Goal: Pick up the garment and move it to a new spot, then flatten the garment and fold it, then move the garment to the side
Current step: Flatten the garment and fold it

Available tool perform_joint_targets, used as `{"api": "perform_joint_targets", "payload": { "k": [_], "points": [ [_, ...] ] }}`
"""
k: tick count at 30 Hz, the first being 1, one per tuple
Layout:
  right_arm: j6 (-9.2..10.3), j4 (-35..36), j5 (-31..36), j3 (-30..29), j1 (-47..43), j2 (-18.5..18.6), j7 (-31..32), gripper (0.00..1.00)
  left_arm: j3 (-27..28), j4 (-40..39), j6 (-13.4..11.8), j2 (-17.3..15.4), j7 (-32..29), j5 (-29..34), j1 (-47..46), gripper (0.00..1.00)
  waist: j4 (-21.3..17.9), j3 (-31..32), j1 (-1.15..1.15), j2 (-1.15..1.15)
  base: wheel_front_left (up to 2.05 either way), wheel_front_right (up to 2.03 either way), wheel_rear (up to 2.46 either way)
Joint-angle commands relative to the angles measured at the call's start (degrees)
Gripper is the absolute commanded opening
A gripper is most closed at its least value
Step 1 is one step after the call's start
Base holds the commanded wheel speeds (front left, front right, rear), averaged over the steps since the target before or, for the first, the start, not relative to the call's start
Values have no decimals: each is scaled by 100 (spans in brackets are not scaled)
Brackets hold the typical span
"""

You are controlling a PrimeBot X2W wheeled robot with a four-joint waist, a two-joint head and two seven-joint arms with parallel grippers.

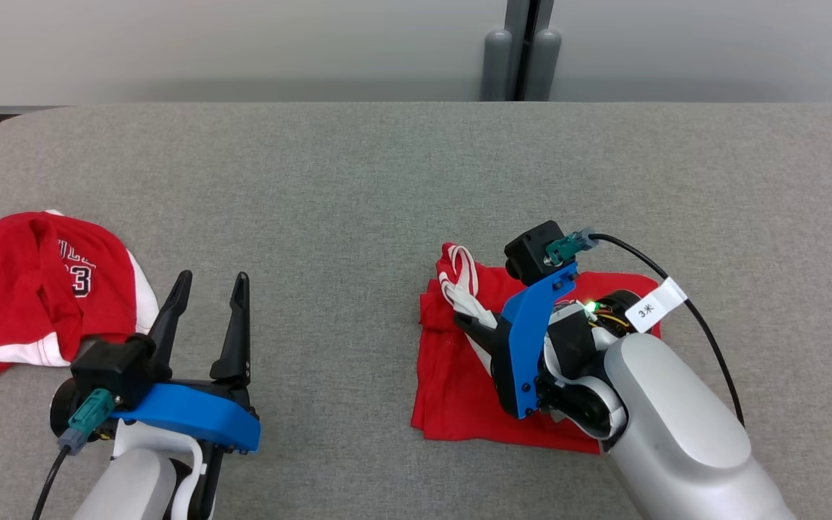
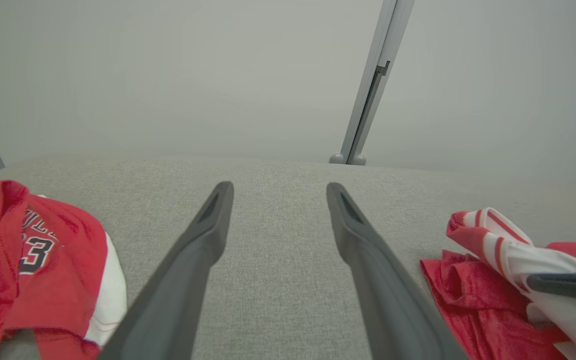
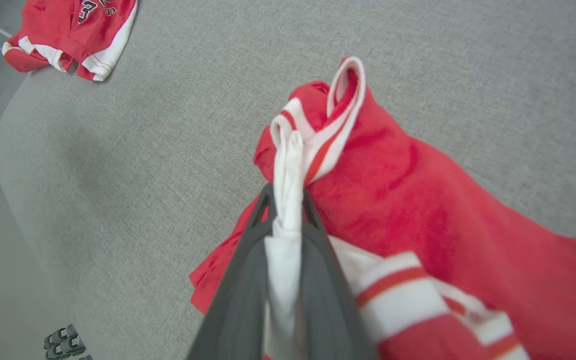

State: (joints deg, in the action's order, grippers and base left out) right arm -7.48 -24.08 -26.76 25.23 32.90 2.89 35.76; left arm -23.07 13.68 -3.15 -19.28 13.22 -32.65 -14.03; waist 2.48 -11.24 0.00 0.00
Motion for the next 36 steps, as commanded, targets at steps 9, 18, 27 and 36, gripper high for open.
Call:
{"api": "perform_joint_targets", "payload": {
  "k": [9,18,27,36],
  "points": [
    [-3,-598,-853,258,407,1,-745,100,-29,288,122,60,97,15,-174,100,92,24,0,0,0,0,0],
    [-4,36,-288,-790,-16,134,-1513,100,78,325,54,29,143,-37,51,100,-100,286,0,0,0,0,0],
    [-4,651,1098,-1961,-1264,202,-1960,100,39,282,54,48,152,-41,66,100,-134,309,0,0,0,0,0],
    [-4,1055,1456,-2215,-2179,8,-3280,100,103,257,9,42,178,-16,257,100,-156,493,0,0,0,0,0]
  ]
}}
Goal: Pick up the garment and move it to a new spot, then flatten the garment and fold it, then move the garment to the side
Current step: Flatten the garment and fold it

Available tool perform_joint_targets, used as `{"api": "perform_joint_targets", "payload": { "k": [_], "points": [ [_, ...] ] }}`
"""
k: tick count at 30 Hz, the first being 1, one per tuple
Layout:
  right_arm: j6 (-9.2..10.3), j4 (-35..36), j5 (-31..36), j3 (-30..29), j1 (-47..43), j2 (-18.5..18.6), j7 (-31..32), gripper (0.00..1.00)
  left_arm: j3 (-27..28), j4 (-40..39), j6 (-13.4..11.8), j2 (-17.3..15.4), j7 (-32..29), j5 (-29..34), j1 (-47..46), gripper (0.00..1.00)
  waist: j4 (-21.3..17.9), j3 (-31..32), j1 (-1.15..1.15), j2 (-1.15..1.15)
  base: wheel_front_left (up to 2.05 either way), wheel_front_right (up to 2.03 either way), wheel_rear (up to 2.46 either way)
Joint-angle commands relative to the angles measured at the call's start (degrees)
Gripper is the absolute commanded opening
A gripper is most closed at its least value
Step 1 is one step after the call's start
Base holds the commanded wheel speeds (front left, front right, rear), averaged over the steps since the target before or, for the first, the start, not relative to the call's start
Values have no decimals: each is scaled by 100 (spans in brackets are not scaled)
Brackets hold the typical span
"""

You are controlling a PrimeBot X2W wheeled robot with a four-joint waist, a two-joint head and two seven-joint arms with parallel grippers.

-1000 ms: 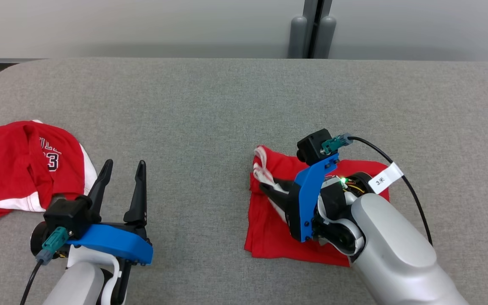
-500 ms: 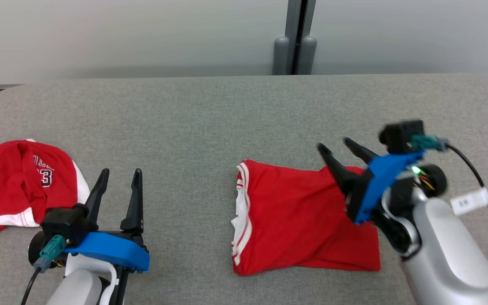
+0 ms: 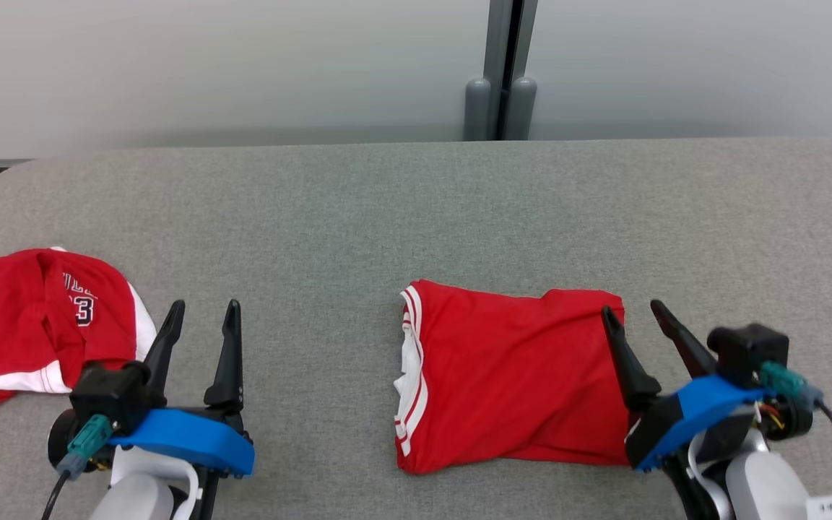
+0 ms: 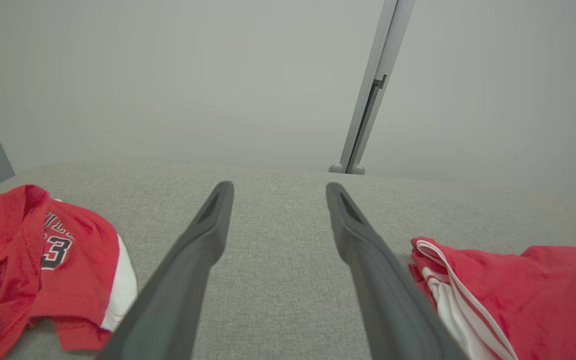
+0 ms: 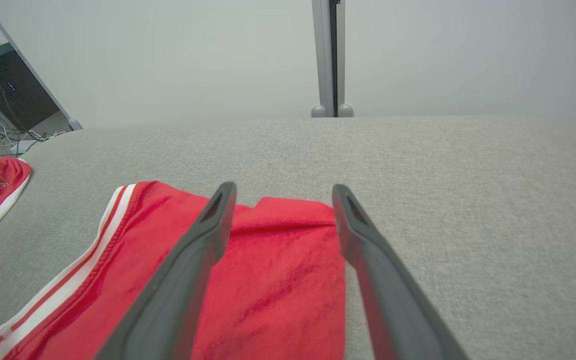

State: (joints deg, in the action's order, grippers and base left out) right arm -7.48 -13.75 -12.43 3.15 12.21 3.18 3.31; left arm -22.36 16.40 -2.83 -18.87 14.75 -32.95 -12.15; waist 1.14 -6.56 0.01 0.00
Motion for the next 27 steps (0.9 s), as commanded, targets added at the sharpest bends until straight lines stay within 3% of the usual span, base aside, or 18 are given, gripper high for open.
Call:
{"api": "perform_joint_targets", "payload": {
  "k": [1,10,22,23,24,25,27],
  "points": [
    [-4,61,39,-15,-197,-27,-187,100,56,-31,-31,6,29,14,105,100,-42,54,-1,0,0,0,0],
    [-4,-19,4,495,-646,-27,-598,100,229,-229,-103,31,49,61,469,100,-189,108,-1,0,0,0,0],
    [-4,-1297,87,2039,654,-19,-470,100,57,-251,48,153,40,192,65,100,187,-276,-1,0,0,0,0],
    [-4,-1452,122,2128,772,-20,-444,48,40,-232,70,167,39,207,23,100,228,-308,-1,0,0,0,0],
    [-4,-1610,135,2216,892,-20,-407,31,22,-215,75,187,39,219,-23,100,275,-342,-1,0,0,0,0],
    [-4,-1767,133,2308,997,-22,-358,0,12,-192,93,203,39,223,-62,100,320,-370,-1,0,0,0,0],
    [-4,-1934,116,2416,1090,-21,-282,0,-4,-161,121,218,40,228,-102,100,365,-391,-1,0,0,0,0]
  ]
}}
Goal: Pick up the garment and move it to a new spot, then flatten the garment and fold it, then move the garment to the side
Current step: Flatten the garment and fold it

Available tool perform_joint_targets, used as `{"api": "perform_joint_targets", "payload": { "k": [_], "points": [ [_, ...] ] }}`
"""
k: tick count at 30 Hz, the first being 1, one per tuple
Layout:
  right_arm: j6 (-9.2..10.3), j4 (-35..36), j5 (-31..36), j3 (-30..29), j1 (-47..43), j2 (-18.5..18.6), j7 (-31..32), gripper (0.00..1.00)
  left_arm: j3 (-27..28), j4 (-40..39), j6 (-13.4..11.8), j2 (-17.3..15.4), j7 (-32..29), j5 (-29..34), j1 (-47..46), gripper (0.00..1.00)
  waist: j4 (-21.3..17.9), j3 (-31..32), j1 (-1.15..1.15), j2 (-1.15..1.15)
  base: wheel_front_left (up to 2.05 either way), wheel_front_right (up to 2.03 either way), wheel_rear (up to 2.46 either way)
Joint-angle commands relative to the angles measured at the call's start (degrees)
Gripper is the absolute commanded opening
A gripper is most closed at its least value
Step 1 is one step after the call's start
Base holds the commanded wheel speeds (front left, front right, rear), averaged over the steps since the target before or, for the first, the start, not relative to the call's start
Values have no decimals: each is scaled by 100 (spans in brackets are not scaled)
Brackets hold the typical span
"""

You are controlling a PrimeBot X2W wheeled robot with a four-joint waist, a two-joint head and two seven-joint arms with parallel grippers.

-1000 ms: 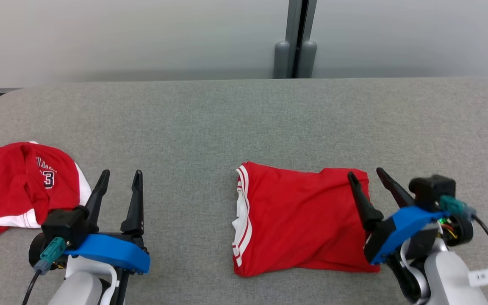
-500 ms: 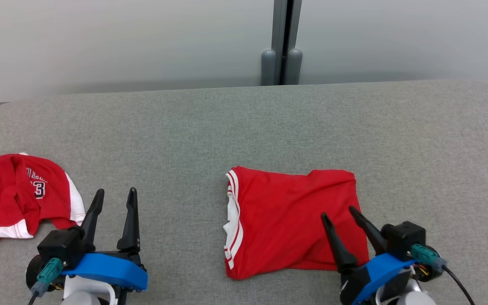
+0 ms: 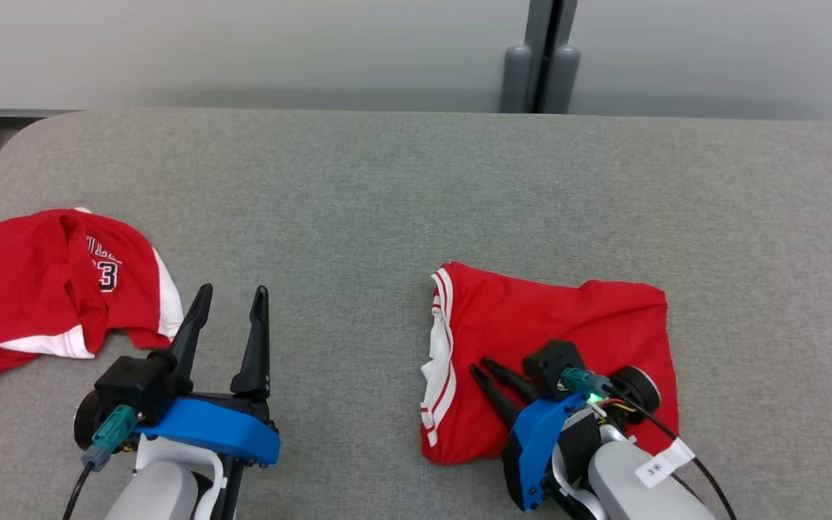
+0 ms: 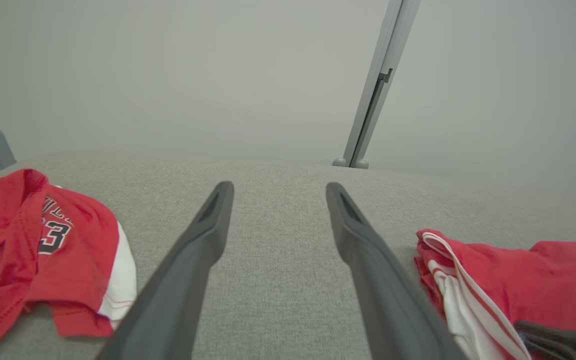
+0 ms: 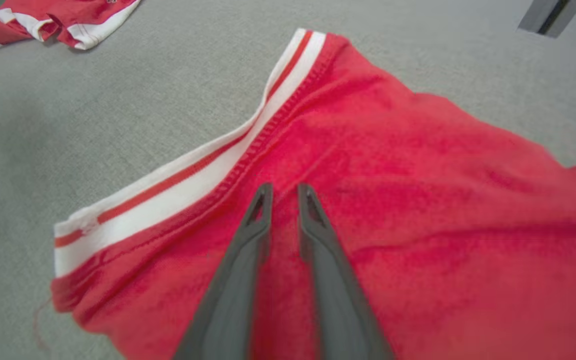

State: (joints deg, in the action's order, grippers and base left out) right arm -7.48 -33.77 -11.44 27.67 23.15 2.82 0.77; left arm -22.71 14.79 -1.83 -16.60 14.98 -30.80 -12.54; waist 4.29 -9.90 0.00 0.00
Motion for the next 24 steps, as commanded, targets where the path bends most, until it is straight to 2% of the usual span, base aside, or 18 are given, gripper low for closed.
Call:
{"api": "perform_joint_targets", "payload": {
  "k": [1,9,14,15,16,20,24],
  "points": [
    [-4,-179,-29,185,188,14,87,0,-1,56,41,16,18,18,-129,100,125,-89,0,0,0,0,0],
    [-4,-562,-649,1037,582,15,467,0,-63,236,138,120,22,48,-244,100,259,-116,0,0,0,0,0],
    [-4,-433,-1508,1220,853,17,171,0,-4,328,146,135,25,51,-238,100,200,-60,0,0,0,0,0],
    [-4,-406,-1624,1191,883,16,95,78,14,335,147,128,25,52,-225,100,171,-36,0,0,0,0,0],
    [-4,-360,-1769,1138,908,15,-19,100,33,336,144,120,25,56,-208,100,139,-10,0,0,0,0,0],
    [-4,-153,-1967,860,874,18,-428,100,132,295,102,90,26,63,-62,100,-35,118,0,0,0,0,0],
    [-4,135,-1599,195,587,22,-818,100,311,177,44,47,27,68,111,100,-286,261,0,0,0,0,0]
  ]
}}
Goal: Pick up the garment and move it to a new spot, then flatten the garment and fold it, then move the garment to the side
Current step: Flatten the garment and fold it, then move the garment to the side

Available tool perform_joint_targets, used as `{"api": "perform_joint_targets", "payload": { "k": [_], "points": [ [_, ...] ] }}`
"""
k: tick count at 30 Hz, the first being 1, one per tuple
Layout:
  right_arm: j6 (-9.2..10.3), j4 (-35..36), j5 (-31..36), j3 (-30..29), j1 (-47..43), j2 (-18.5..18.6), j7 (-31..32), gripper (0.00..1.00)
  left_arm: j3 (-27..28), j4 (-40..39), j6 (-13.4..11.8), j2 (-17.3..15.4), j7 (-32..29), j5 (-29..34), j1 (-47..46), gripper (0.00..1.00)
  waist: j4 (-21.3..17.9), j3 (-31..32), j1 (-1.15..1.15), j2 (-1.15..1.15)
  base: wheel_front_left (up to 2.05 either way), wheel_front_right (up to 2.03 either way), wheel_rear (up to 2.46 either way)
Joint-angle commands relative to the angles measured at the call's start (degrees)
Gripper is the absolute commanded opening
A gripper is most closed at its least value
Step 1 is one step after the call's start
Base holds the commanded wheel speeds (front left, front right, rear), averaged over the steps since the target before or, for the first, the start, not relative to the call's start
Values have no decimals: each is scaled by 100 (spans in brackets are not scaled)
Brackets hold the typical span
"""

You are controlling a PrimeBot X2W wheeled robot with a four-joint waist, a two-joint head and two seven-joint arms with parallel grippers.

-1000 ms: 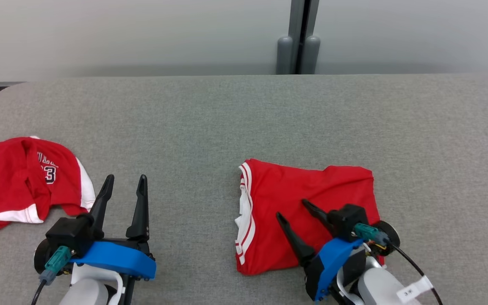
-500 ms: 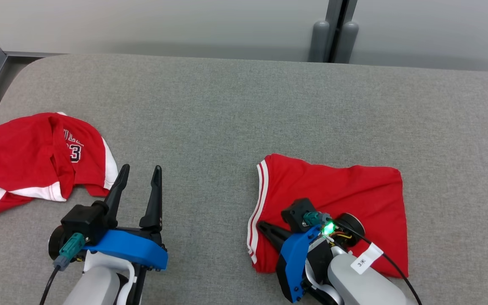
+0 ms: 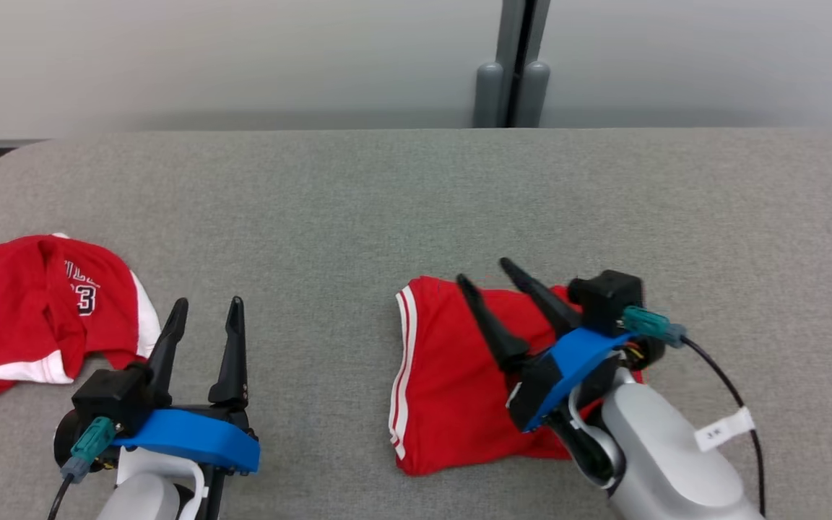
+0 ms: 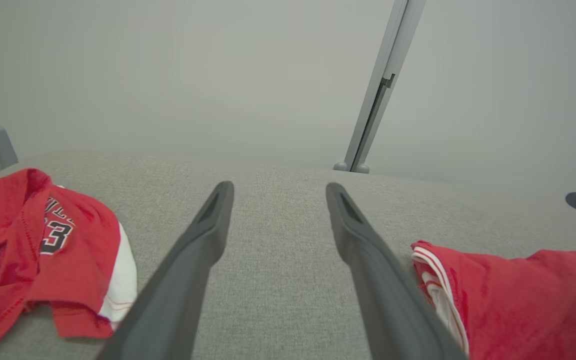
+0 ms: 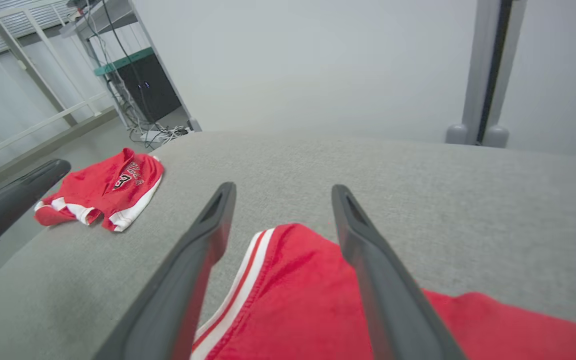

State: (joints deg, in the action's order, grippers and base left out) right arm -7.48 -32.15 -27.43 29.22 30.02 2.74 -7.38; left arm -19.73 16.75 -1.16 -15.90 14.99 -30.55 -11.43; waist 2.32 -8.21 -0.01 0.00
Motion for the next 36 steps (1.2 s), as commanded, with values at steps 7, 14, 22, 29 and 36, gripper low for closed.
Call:
{"api": "perform_joint_targets", "payload": {
  "k": [7,14,22,29,36],
  "points": [
    [-4,1189,978,-2015,-1256,167,113,100,384,-311,-129,-62,26,106,448,100,-533,298,1,0,0,0,0],
    [-4,2153,1415,-2772,-2076,200,502,100,558,-477,-175,-10,26,193,789,100,-745,451,1,0,0,0,0],
    [-4,2326,1549,-2778,-2414,236,477,100,616,-365,-209,62,27,197,959,100,-750,619,1,0,0,0,0],
    [-4,2327,1598,-2834,-2492,168,570,100,608,-300,-217,62,27,148,982,100,-730,672,1,0,0,0,0],
    [-4,2382,1527,-2806,-2526,108,785,100,563,-316,-240,62,-12,139,923,100,-714,651,1,0,0,0,0]
  ]
}}
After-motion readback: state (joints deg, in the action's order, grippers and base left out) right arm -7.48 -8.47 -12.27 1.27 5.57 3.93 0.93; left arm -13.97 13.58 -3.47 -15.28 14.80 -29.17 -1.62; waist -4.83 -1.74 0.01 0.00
